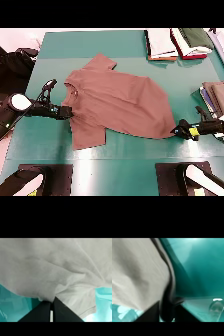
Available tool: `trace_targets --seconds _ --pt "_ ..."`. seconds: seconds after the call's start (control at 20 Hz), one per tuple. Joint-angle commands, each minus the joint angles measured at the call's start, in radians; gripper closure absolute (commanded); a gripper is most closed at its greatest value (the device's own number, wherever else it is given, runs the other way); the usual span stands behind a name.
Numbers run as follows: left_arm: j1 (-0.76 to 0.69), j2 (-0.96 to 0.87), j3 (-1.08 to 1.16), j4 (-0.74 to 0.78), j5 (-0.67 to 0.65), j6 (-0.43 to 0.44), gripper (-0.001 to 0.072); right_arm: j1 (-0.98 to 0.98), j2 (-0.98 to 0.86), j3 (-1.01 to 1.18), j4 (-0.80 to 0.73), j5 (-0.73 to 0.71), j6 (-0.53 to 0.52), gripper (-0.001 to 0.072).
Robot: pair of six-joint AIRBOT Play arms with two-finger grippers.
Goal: Fold the shirts.
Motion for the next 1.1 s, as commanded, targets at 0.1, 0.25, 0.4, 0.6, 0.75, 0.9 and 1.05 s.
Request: trace_targets --seconds 0.1,0.25,0.4,0.6,0.75,0.9,1.05 --pt "0.000 0.002 0.108 0.004 -0.071 0.000 0.0682 0.196 0.037 0.150 0.040 -0.023 -0.034 0.0691" --pt "0.000 0.011 0.343 0.014 -0.144 0.001 0.0682 0.269 0.177 0.355 0.040 -0.006 -0.032 0.0692" --pt "0.001 0.084 0.636 0.062 -0.145 0.000 0.0682 0.284 0.303 0.621 0.038 -0.023 -0.029 0.0691" --pt "0.001 0.147 1.061 0.134 -0.166 -0.012 0.0682 0.283 0.383 0.985 -0.032 -0.036 0.011 0.0692" --pt "0.001 0.147 1.304 0.135 -0.169 -0.034 0.0683 0.283 0.376 1.188 -0.132 0.008 0.062 0.0693" --pt "0.001 0.147 1.394 0.135 -0.135 -0.034 0.0683 0.283 0.326 1.350 -0.164 0.101 0.091 0.0693" --pt "0.001 0.146 1.353 0.150 -0.133 -0.034 0.0683 0.283 0.254 1.477 -0.178 0.194 0.105 0.0693"
